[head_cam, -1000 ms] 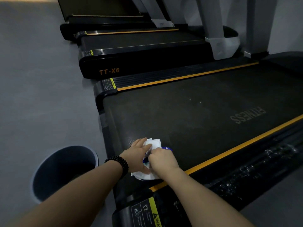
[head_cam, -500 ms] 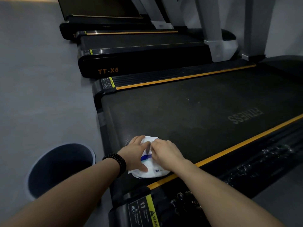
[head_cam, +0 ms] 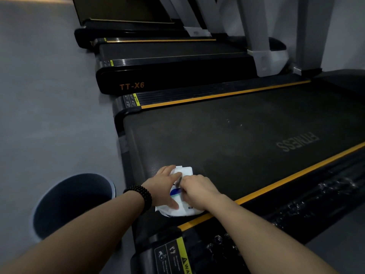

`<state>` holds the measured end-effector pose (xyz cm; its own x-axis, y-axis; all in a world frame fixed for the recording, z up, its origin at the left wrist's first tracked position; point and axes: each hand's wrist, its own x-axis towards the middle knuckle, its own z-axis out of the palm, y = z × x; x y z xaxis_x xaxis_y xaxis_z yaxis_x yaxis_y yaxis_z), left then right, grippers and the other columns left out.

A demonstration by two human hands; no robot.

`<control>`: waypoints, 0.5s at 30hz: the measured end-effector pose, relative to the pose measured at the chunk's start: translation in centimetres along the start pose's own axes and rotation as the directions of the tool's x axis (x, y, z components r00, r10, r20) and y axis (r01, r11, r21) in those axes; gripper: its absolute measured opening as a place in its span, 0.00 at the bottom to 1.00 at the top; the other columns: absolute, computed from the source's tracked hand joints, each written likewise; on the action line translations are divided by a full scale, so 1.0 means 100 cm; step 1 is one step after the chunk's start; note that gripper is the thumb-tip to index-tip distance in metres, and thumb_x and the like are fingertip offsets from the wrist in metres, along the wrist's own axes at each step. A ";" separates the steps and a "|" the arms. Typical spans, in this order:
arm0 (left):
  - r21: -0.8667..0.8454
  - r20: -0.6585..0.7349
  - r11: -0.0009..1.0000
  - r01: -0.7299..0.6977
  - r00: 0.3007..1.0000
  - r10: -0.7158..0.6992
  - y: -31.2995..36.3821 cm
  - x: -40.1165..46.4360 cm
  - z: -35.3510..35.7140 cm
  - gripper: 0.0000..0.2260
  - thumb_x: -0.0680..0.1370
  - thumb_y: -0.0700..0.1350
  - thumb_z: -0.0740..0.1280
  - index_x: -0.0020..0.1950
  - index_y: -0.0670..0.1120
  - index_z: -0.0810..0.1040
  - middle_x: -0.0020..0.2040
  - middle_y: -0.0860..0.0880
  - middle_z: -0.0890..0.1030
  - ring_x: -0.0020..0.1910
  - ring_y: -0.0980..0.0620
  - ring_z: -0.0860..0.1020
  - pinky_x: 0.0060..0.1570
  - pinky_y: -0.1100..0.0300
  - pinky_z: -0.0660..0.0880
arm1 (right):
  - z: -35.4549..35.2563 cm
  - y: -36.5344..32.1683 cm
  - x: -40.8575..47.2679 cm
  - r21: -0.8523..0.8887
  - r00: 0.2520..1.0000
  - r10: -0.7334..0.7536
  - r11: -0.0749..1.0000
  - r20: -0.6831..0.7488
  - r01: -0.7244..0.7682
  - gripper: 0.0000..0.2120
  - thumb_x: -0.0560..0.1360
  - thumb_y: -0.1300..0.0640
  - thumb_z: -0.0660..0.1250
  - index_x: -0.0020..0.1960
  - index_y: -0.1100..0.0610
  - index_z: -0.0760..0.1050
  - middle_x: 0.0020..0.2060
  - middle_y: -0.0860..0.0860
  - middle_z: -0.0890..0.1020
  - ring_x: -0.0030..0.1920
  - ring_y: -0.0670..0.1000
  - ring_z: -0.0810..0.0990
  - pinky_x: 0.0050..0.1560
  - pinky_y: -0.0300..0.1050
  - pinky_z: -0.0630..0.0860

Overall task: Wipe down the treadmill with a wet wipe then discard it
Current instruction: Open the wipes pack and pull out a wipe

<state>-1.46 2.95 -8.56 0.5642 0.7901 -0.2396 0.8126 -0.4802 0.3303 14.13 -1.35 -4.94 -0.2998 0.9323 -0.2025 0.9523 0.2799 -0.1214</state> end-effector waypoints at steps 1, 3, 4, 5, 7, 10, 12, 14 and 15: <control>0.001 0.004 1.000 0.002 1.000 -0.002 0.000 0.001 0.000 0.42 0.66 0.57 0.77 0.75 0.52 0.61 0.79 0.48 0.50 0.77 0.47 0.48 0.71 0.46 0.63 | -0.001 0.001 0.000 0.007 1.000 -0.001 1.000 -0.002 0.001 0.10 0.77 0.57 0.62 0.56 0.54 0.78 0.52 0.54 0.83 0.50 0.60 0.79 0.41 0.47 0.67; 0.000 0.013 1.000 0.004 1.000 -0.004 -0.001 0.002 0.000 0.41 0.66 0.57 0.77 0.74 0.53 0.61 0.79 0.49 0.50 0.77 0.47 0.48 0.71 0.45 0.63 | -0.004 0.003 -0.001 0.023 1.000 -0.008 1.000 0.012 0.008 0.08 0.77 0.57 0.62 0.52 0.53 0.79 0.51 0.54 0.82 0.50 0.59 0.79 0.41 0.48 0.68; -0.002 0.017 1.000 0.005 1.000 -0.005 -0.001 0.002 0.000 0.41 0.66 0.57 0.77 0.73 0.53 0.62 0.79 0.49 0.50 0.77 0.47 0.49 0.70 0.45 0.64 | -0.006 0.003 -0.002 0.029 1.000 -0.010 1.000 0.020 0.009 0.08 0.77 0.57 0.62 0.51 0.53 0.79 0.51 0.54 0.82 0.50 0.59 0.79 0.41 0.48 0.68; -0.002 0.021 1.000 0.007 1.000 -0.007 -0.001 0.002 0.001 0.40 0.66 0.58 0.77 0.73 0.53 0.62 0.79 0.49 0.51 0.77 0.47 0.49 0.70 0.44 0.65 | -0.007 0.004 -0.002 0.031 1.000 -0.008 0.999 0.025 0.008 0.08 0.77 0.58 0.62 0.51 0.54 0.79 0.50 0.54 0.82 0.49 0.59 0.79 0.41 0.48 0.69; 0.004 0.029 1.000 0.011 1.000 -0.011 -0.001 0.002 0.001 0.40 0.65 0.58 0.77 0.72 0.53 0.62 0.79 0.49 0.52 0.76 0.46 0.50 0.69 0.43 0.66 | -0.009 0.004 -0.002 0.025 1.000 -0.005 1.000 0.029 0.005 0.07 0.76 0.59 0.62 0.51 0.55 0.79 0.50 0.55 0.82 0.48 0.59 0.80 0.40 0.49 0.69; 0.011 0.044 1.000 0.016 0.999 -0.017 -0.001 0.003 0.001 0.42 0.66 0.58 0.77 0.74 0.53 0.60 0.79 0.49 0.53 0.76 0.46 0.51 0.69 0.44 0.66 | -0.011 0.003 -0.003 0.058 1.000 0.012 0.998 0.018 -0.013 0.08 0.76 0.60 0.62 0.54 0.57 0.77 0.52 0.55 0.80 0.49 0.57 0.79 0.41 0.50 0.72; 0.022 0.061 1.000 0.022 0.998 -0.023 -0.001 0.004 0.001 0.43 0.66 0.58 0.77 0.75 0.52 0.59 0.79 0.49 0.54 0.76 0.46 0.52 0.70 0.44 0.65 | -0.013 0.002 -0.003 0.088 1.000 0.027 0.996 0.010 -0.027 0.09 0.77 0.61 0.62 0.57 0.57 0.75 0.55 0.54 0.78 0.51 0.57 0.78 0.44 0.49 0.73; 0.022 0.084 0.999 0.026 0.996 -0.028 -0.002 0.007 0.001 0.45 0.66 0.59 0.77 0.76 0.52 0.58 0.78 0.49 0.55 0.76 0.47 0.54 0.70 0.44 0.65 | -0.016 0.001 -0.003 0.109 0.999 0.041 0.993 -0.009 -0.040 0.09 0.78 0.61 0.62 0.58 0.57 0.74 0.56 0.54 0.76 0.53 0.57 0.77 0.45 0.47 0.71; 0.021 0.095 0.999 0.028 0.995 -0.030 -0.003 0.009 0.001 0.45 0.66 0.59 0.77 0.77 0.52 0.57 0.78 0.50 0.56 0.76 0.47 0.54 0.71 0.44 0.64 | -0.017 0.002 -0.003 0.121 0.999 0.048 0.992 -0.019 -0.045 0.09 0.78 0.61 0.61 0.57 0.58 0.74 0.56 0.54 0.75 0.53 0.57 0.77 0.46 0.48 0.70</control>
<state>-1.20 3.75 -9.01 0.5508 0.7643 -0.3355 0.8311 -0.4654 0.3042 14.53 -1.22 -3.29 -0.2529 0.9488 -0.1892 0.9510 0.2078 -0.2291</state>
